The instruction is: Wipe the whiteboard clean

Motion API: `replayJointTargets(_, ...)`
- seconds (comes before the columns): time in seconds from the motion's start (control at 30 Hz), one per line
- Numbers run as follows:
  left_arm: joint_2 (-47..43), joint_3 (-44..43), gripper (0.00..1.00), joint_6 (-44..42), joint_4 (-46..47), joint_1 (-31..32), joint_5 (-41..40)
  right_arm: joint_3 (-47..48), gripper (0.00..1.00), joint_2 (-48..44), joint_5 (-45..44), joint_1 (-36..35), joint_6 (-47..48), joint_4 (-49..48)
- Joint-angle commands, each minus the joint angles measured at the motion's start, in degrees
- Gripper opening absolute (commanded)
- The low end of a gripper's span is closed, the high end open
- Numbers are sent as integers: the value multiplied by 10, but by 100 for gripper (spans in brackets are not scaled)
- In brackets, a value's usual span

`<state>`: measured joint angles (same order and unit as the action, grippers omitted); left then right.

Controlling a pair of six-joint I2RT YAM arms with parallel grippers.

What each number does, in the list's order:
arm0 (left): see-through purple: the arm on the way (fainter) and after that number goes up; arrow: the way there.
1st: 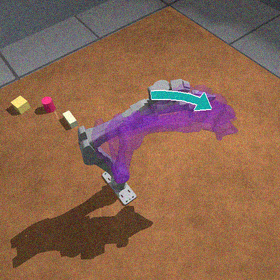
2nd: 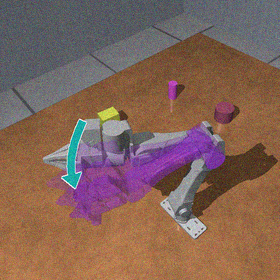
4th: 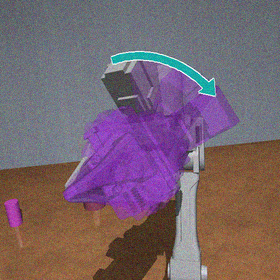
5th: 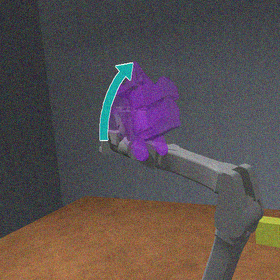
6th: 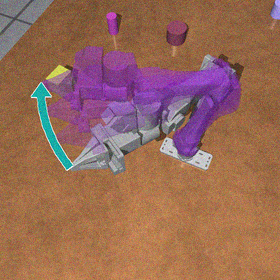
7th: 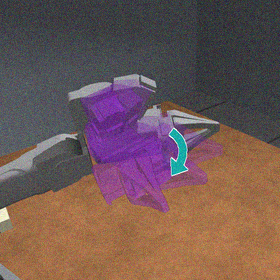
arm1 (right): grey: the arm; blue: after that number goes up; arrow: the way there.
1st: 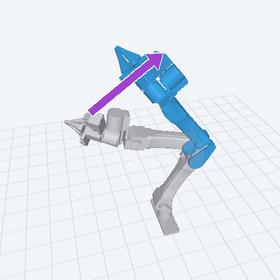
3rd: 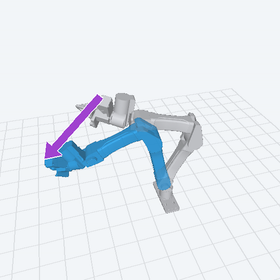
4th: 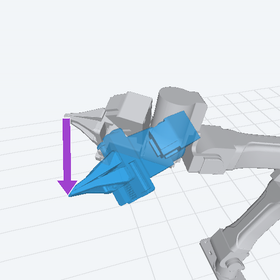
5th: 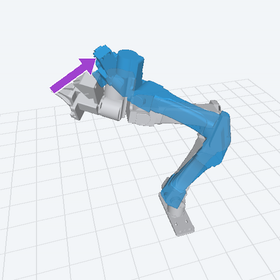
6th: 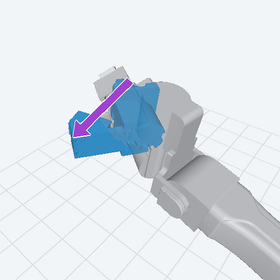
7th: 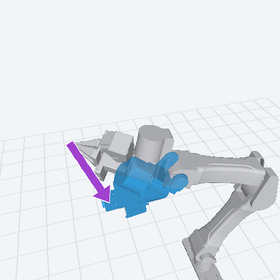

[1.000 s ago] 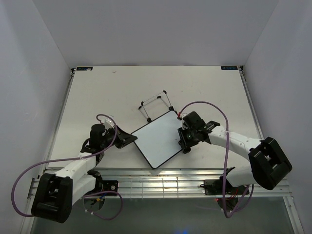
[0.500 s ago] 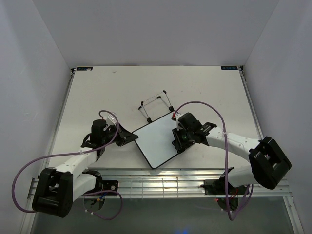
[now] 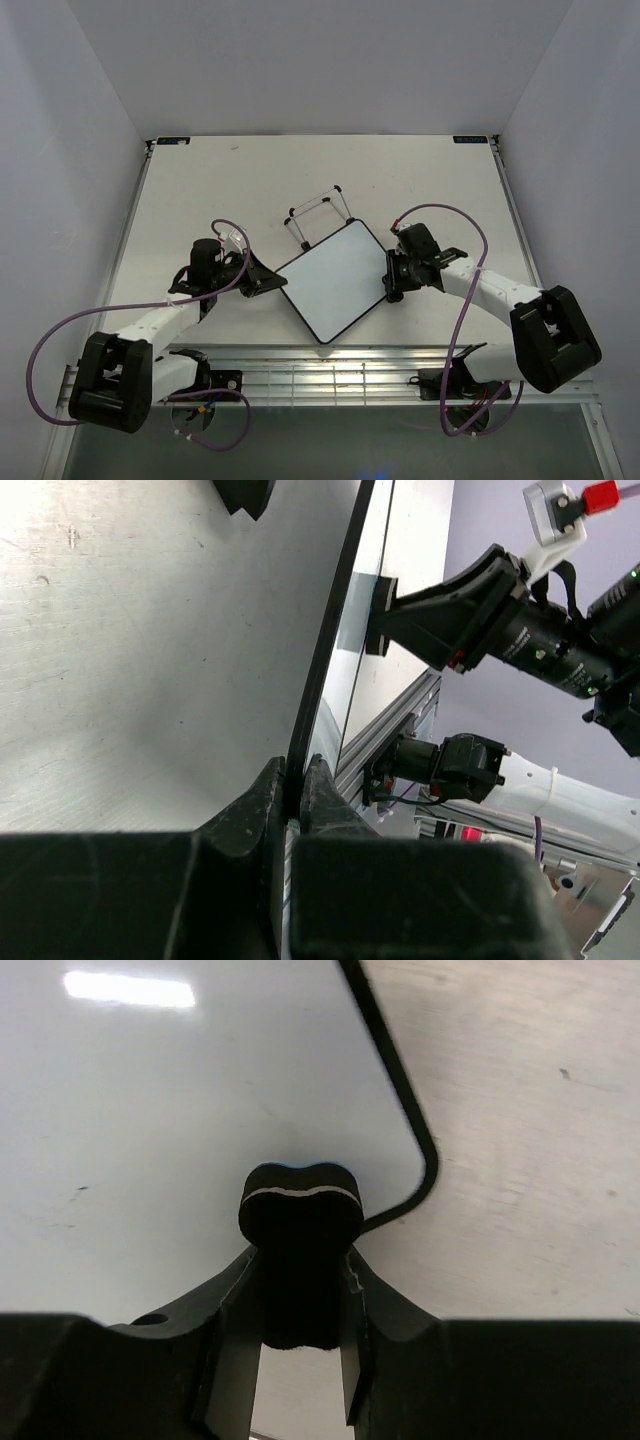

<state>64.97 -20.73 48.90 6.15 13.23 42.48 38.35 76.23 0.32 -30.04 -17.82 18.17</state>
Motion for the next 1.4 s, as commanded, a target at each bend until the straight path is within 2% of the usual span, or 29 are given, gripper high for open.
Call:
replayJointTargets(0.0,-11,-12,0,-61,-59,4,0,10,8,9,-97,20,7,63)
replayJointTargets(0.1,-12,-11,0,-64,-59,3,1,29,8,6,-98,20,13,50)
replayJointTargets(0.2,-10,-9,0,-63,-53,3,5,31,8,-1,-23,3,24,-1)
replayJointTargets(0.3,-5,-10,0,-63,-49,3,8,34,8,1,24,-58,38,-43)
replayJointTargets(0.4,-2,-12,0,-62,-43,3,12,34,8,4,35,-186,47,-95)
replayJointTargets(0.5,2,-13,0,-59,-35,3,17,33,8,22,39,-270,30,-155)
replayJointTargets(0.63,9,-14,0,-54,-26,3,20,30,8,54,44,-352,-1,-246)
replayJointTargets(0.8,22,-15,0,-45,-12,3,28,48,8,75,-1,-418,-37,-283)
replayJointTargets(0.93,27,-17,0,-44,-10,4,33,56,8,86,-78,-420,-39,-248)
replayJointTargets(0.97,29,-18,0,-45,-11,3,37,52,8,84,-134,-418,-43,-221)
replayJointTargets(1.07,27,-20,0,-51,-17,4,38,17,8,49,-208,-388,-70,-197)
replayJointTargets(1.17,24,-19,0,-55,-21,3,38,-23,8,-5,-239,-340,-85,-187)
replayJointTargets(1.37,25,-21,0,-57,-22,3,43,-101,8,-77,-223,-215,-62,-183)
